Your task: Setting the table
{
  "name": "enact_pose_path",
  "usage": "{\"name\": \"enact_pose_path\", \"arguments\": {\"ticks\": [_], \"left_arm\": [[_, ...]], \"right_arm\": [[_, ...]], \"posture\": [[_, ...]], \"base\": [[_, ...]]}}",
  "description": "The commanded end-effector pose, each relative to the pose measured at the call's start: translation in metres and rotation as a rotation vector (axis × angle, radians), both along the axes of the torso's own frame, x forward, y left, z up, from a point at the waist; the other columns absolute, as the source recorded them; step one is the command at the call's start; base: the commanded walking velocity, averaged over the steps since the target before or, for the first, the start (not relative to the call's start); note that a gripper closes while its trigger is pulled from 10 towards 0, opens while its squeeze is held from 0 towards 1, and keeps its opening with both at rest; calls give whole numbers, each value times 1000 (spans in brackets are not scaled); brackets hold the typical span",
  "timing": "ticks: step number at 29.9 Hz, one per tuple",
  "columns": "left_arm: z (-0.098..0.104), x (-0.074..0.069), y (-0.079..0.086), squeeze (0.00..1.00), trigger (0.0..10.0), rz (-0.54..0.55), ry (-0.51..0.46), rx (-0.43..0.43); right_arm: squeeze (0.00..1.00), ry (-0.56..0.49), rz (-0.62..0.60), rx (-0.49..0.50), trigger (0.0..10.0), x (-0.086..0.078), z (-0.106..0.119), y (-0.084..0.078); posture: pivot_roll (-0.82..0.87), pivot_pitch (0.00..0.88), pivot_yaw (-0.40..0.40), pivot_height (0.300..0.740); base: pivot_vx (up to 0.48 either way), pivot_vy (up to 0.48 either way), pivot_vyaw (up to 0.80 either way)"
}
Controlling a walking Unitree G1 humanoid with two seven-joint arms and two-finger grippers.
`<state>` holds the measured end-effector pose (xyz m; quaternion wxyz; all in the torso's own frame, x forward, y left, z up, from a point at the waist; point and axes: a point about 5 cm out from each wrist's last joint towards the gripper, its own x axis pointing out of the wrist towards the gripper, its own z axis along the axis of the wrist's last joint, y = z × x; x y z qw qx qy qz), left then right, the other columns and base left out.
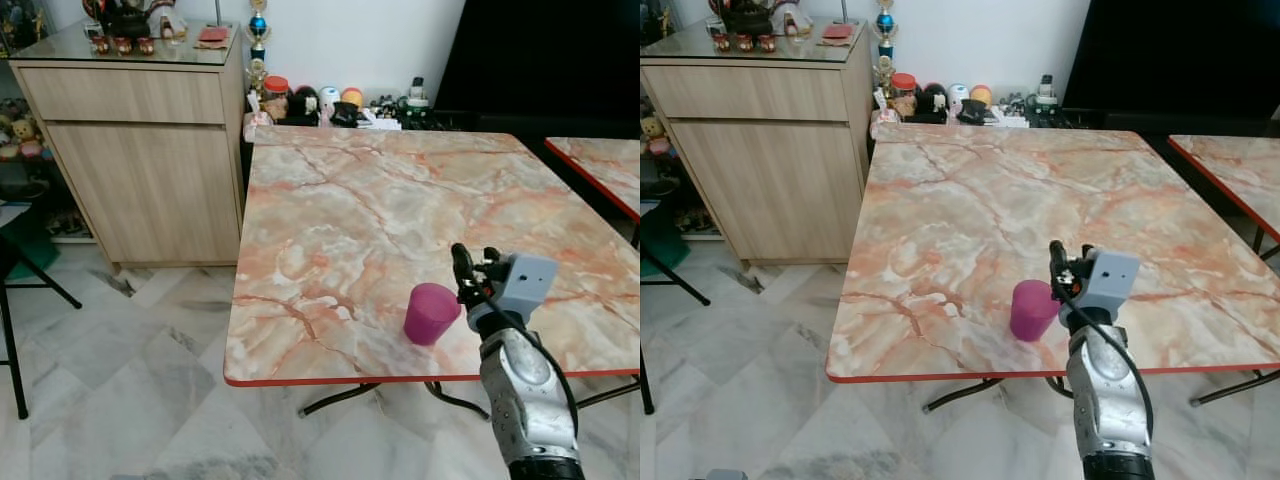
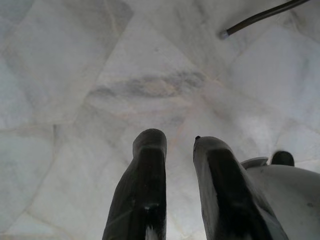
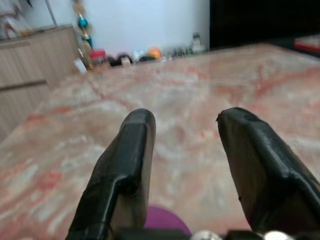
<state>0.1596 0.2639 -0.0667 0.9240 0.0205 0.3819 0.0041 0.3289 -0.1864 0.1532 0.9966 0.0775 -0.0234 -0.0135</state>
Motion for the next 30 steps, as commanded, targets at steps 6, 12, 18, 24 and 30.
{"name": "enact_pose_path", "arguments": {"ticks": [6,12,18,24,30], "left_arm": [[-1,-3,0,0,10000,0,7,-8],[-2,-5,-1,0,10000,-3,10,-10],[-2,-5,-1,0,10000,2,8,-11],[-3,-7,0,0,10000,2,14,-11],[-3,-7,-1,0,10000,1,14,-11]], "right_arm": [[0,154,-3,286,10000,-7,6,12],[0,196,60,285,10000,-9,12,22],[0,269,29,355,10000,-12,8,19],[0,277,-29,356,10000,-15,12,7],[0,300,-40,380,10000,-17,11,4]], "posture": [[110,54,-33,740],[109,57,-34,740],[115,61,-38,740],[109,64,-37,740],[110,67,-38,740]], "base": [[0,0,0],[0,0,0],[0,0,0],[0,0,0],[0,0,0]]}}
